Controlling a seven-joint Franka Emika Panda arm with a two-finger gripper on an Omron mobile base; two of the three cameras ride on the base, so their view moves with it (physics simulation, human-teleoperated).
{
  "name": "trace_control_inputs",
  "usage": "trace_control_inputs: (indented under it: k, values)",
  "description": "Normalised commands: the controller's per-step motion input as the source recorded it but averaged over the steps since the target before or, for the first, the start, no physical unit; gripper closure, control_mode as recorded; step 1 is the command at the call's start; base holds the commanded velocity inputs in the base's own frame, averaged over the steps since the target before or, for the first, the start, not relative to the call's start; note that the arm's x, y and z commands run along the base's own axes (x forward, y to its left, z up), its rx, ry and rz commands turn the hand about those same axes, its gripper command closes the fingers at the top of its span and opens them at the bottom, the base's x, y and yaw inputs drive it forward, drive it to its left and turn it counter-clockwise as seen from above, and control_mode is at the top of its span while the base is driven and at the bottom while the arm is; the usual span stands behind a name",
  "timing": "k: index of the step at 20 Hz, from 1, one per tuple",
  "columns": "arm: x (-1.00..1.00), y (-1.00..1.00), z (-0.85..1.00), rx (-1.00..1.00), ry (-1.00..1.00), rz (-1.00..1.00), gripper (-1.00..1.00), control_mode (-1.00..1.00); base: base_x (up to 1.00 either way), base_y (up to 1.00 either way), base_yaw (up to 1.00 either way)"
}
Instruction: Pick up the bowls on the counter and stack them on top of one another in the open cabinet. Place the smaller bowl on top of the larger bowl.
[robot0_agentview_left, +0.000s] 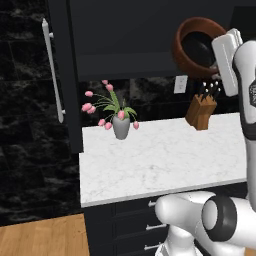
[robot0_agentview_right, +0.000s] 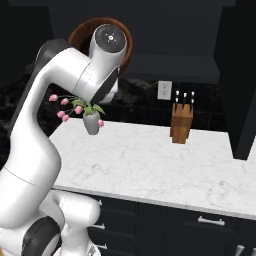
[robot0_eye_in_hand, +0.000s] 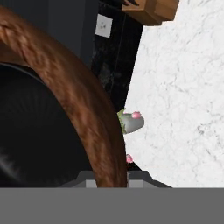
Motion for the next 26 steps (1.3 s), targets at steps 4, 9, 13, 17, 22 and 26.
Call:
trace_control_inputs:
  k: [4, 9, 13, 17, 22, 26]
  values:
    - [0.61, 0.09, 0.0, 0.0, 0.0, 0.0, 1.0, -1.0, 0.0, 0.0, 0.0]
    - [0.67, 0.0, 0.0, 0.0, 0.02, 0.0, 1.0, -1.0, 0.0, 0.0, 0.0]
    - [0.65, 0.09, -0.06, 0.0, 0.03, 0.0, 1.0, -1.0, 0.0, 0.0, 0.0]
    - [0.68, 0.1, -0.01, 0.0, 0.05, 0.0, 1.0, -1.0, 0.0, 0.0, 0.0]
    - [0.72, 0.02, -0.03, 0.0, 0.12, 0.0, 1.0, -1.0, 0.0, 0.0, 0.0]
    - [0.41, 0.0, -0.01, 0.0, 0.1, 0.0, 1.0, -1.0, 0.0, 0.0, 0.0]
